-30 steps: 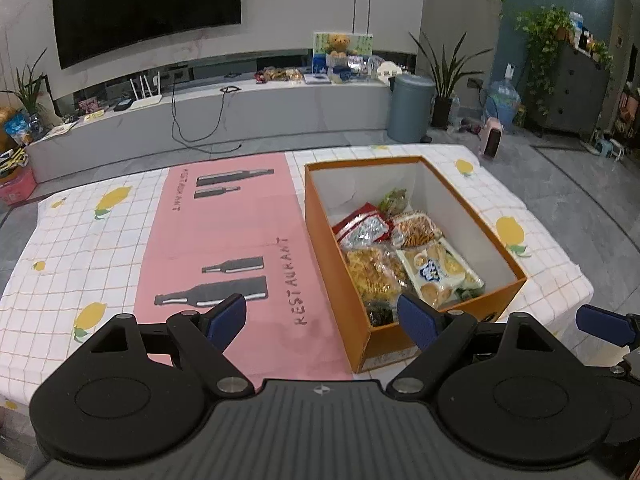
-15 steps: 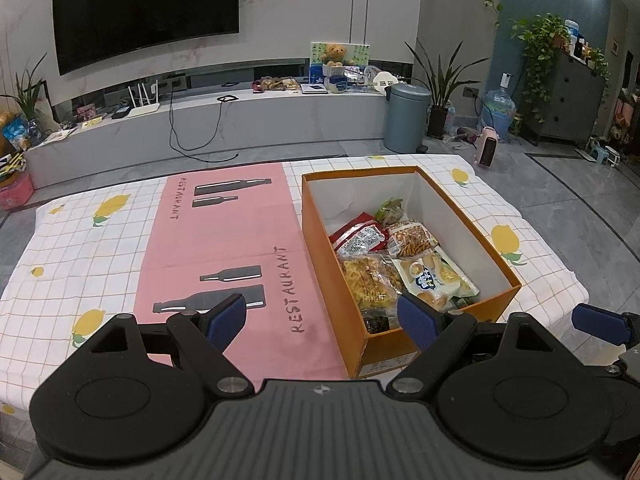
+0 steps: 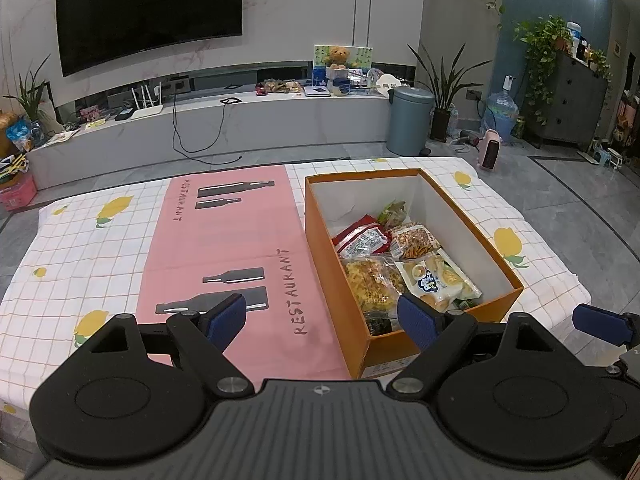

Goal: Organize snacks

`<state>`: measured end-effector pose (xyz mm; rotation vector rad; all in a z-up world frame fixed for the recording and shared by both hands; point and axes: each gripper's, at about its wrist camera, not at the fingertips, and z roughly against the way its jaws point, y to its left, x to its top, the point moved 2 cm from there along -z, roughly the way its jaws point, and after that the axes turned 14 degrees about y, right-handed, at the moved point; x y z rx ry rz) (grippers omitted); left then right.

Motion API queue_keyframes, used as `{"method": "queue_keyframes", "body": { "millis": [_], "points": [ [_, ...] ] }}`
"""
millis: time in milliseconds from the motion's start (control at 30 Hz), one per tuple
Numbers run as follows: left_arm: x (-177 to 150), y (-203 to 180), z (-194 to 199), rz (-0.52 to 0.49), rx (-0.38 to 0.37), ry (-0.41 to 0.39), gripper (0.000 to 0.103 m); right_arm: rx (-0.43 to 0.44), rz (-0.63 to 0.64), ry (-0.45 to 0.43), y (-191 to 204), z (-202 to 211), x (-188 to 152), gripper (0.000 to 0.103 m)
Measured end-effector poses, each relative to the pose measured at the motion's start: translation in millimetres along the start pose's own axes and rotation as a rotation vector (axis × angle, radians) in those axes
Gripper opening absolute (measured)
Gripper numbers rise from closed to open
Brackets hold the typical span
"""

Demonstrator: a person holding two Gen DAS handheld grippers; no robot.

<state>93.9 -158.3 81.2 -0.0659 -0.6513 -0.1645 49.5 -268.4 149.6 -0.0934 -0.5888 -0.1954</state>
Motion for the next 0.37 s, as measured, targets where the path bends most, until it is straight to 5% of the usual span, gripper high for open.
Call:
{"method": "queue_keyframes", "body": {
  "millis": [367],
  "points": [
    [-0.6, -1.1, -0.2, 0.003, 0.001, -0.005, 0.100, -0.011, 0.008, -0.008, 1.4, -0.2, 1.7, 0.099]
  ]
}}
